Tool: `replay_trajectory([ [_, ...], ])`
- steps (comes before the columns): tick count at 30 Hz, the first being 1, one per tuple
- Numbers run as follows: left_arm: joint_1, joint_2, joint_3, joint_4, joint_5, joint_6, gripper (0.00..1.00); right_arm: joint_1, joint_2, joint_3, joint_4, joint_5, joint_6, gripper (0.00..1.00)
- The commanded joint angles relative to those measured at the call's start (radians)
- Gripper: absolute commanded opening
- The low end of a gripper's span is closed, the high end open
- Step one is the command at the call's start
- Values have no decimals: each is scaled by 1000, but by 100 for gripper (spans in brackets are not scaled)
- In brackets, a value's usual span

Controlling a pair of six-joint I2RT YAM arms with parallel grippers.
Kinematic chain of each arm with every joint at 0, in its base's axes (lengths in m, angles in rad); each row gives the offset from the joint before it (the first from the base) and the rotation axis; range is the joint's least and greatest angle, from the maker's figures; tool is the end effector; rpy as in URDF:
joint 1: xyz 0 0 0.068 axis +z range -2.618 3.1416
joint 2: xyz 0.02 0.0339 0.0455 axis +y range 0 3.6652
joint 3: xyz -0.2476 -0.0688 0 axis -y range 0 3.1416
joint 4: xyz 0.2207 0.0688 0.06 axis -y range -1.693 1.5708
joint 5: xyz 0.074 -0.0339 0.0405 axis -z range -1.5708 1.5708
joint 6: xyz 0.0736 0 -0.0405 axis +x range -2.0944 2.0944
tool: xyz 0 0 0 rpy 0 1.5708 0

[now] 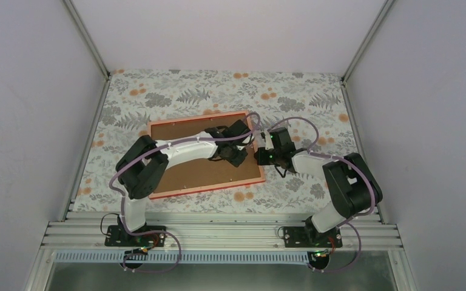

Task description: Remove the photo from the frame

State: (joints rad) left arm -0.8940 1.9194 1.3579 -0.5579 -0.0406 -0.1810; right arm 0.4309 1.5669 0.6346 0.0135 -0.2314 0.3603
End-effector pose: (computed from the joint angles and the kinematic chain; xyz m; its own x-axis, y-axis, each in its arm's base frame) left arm 0.2451 -0.3004 0.1467 -0.6926 0.5749 -0.4357 0.6539 0.7554 -0.0426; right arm 0.2538 0.1353 0.1039 -0.8638 -0.0194 -0.5035 -0.2441 0.8902 0.3845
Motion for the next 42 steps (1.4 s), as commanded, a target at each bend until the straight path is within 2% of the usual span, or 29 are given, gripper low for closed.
replay_trajectory([
  [1, 15, 46, 43, -16, 32, 60, 2, 6, 40, 5, -61, 11, -40, 4],
  [10, 27, 62, 67, -58, -3, 61, 2, 6, 49, 22, -75, 6, -47, 4],
  [20, 29, 105, 99, -57, 37, 177, 2, 7, 59, 38, -83, -4, -55, 4],
  [27, 39, 164, 138, -96, 33, 188, 2, 6, 52, 48, -94, -3, -58, 4],
  [35, 16, 153, 107, -119, 62, 269, 2, -2, 51, 70, -95, -26, -69, 4],
  [42, 0, 129, 65, -123, 102, 318, 2, -57, 54, 86, -72, -110, -84, 4],
])
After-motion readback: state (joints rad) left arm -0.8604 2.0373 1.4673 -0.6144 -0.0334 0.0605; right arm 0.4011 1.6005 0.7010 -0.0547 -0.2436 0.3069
